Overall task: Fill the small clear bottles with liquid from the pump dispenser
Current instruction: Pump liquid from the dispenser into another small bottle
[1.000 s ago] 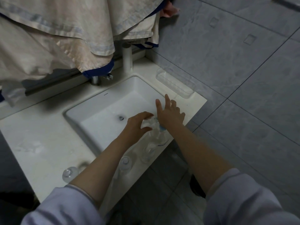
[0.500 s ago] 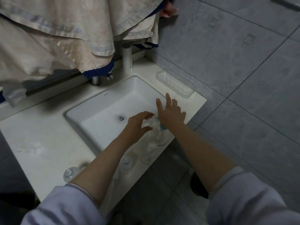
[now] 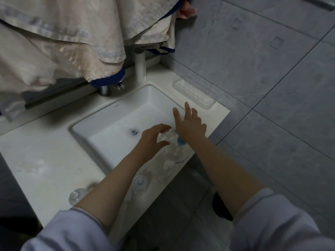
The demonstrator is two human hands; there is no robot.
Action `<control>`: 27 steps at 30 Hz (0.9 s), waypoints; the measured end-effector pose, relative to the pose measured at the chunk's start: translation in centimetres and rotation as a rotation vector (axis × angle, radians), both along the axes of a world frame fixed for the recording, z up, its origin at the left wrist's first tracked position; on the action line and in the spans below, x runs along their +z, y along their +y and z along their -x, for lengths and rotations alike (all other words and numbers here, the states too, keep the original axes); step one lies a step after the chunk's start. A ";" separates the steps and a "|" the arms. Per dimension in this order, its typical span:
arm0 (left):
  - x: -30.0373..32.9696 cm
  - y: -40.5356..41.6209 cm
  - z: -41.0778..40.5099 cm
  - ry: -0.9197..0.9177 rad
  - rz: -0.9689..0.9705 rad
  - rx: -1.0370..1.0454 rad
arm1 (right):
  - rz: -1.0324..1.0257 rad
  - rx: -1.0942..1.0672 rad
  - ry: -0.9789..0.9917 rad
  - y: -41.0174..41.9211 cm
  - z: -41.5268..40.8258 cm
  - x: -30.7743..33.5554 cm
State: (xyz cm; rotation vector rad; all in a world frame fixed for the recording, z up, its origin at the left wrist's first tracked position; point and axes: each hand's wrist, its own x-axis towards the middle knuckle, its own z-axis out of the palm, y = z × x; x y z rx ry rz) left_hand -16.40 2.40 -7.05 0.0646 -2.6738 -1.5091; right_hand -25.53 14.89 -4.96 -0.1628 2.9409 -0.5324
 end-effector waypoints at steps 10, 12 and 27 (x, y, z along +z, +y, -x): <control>1.6 0.8 -0.3 0.033 0.116 0.002 | -0.011 -0.004 -0.016 -0.1 -0.6 -0.5; 1.6 0.8 -0.1 0.007 0.140 -0.012 | -0.008 0.003 -0.024 -0.1 -0.2 -0.2; 0.1 0.4 0.1 0.023 0.015 0.034 | -0.012 0.022 -0.001 -0.2 0.2 0.0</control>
